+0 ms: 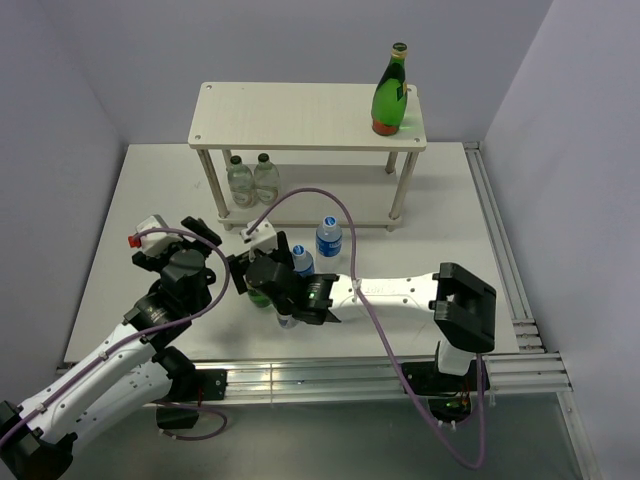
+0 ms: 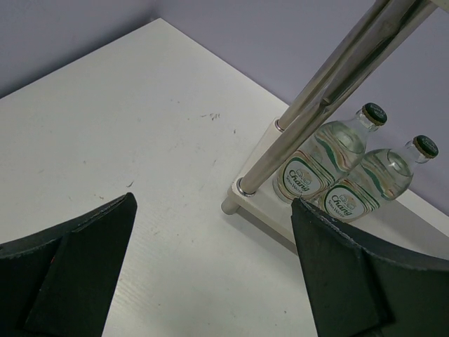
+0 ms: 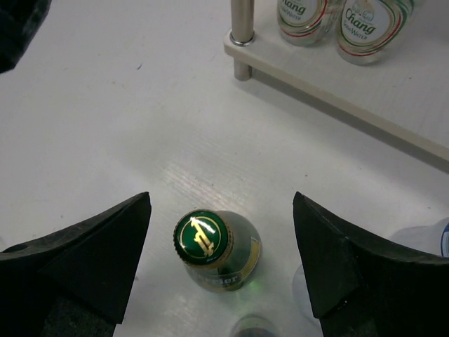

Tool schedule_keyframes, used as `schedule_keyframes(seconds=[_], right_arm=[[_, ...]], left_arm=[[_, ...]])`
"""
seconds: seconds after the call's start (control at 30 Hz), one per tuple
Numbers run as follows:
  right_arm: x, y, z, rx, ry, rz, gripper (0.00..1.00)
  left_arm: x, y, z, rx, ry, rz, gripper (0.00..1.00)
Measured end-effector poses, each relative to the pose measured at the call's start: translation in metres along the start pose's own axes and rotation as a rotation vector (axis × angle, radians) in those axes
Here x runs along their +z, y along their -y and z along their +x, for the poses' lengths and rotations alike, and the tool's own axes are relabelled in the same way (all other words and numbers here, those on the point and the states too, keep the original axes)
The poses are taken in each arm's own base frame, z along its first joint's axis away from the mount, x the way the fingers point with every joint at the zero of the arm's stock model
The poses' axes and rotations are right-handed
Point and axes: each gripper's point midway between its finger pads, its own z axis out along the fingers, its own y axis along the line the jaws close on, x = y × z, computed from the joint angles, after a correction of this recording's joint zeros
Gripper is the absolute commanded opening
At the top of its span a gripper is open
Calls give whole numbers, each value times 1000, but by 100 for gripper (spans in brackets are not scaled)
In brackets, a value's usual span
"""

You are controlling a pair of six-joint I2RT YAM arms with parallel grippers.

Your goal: Place and organize the beverage onto the shelf

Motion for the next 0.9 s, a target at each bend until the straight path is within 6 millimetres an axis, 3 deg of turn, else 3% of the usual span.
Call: schedule_keyframes(seconds=[0.23, 0.37, 0.43, 0.53, 0.57, 0.63, 0.67, 0.9], right_arm=[[10, 6, 4, 13, -2, 21, 88], [14, 4, 14, 10, -21, 18, 77], [15, 4, 18, 9, -30, 18, 66], [15, 3, 19, 19, -32, 19, 40], [15, 3, 18, 26, -31, 17, 19], [15, 7, 17, 17, -25, 36, 5], [15, 5, 16, 25, -24, 28, 0], [15, 6, 16, 21, -32, 36, 0]], left_arm=[[0, 0, 0, 1, 0, 0, 99], [0, 0, 0, 0, 0, 0, 99], [0, 0, 0, 0, 0, 0, 99], [0, 0, 0, 0, 0, 0, 99], [0, 0, 0, 0, 0, 0, 99], [0, 0, 0, 1, 0, 0, 99], [0, 0, 0, 0, 0, 0, 99], [0, 0, 0, 1, 0, -1, 99]])
